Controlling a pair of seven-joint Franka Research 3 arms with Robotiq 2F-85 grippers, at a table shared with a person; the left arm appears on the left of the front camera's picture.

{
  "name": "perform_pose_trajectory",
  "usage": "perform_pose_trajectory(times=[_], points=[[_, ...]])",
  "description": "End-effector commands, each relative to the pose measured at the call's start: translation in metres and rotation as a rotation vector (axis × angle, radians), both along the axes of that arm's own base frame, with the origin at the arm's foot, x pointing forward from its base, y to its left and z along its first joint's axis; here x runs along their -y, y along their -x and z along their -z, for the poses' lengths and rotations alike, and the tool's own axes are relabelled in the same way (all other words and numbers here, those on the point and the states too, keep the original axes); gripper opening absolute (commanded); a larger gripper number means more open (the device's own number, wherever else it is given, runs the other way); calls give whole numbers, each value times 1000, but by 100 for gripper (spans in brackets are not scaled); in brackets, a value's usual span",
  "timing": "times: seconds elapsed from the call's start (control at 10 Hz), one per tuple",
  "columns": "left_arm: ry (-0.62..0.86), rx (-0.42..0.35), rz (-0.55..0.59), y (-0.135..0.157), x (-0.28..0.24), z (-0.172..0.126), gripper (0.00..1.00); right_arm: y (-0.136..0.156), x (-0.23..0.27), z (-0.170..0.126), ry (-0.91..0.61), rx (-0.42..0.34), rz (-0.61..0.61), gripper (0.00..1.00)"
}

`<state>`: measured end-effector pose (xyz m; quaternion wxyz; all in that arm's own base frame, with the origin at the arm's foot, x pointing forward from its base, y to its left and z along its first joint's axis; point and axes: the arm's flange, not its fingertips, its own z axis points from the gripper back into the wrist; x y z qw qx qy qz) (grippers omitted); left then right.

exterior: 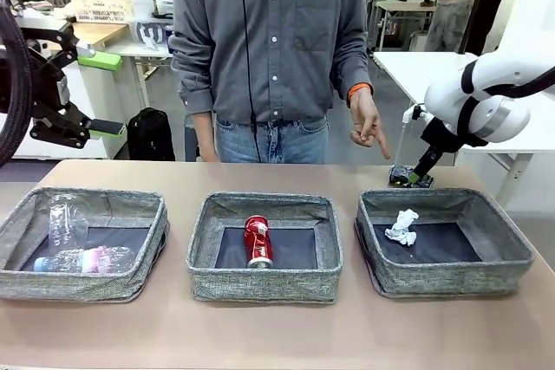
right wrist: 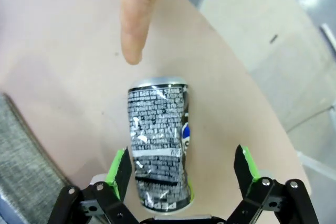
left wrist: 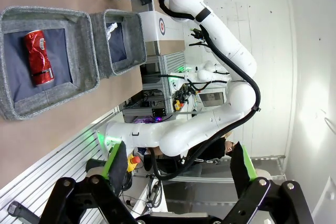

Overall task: Sort the waste into the appropriate baskets.
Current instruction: Pick up the waste item pointed out by the person.

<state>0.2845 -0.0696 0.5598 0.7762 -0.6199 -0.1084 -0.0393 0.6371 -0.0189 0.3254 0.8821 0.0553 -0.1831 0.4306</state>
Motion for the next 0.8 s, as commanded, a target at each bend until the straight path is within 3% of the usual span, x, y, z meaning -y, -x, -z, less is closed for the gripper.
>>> perform_pose_trajectory(times=[0.0,0.7], points=[[21,20,6,-1,0,-2,100,-10,7,14,-61,29,-48,100],[21,20,6,-1,0,-2,100,-17,5,28,-109,34,-82,100]])
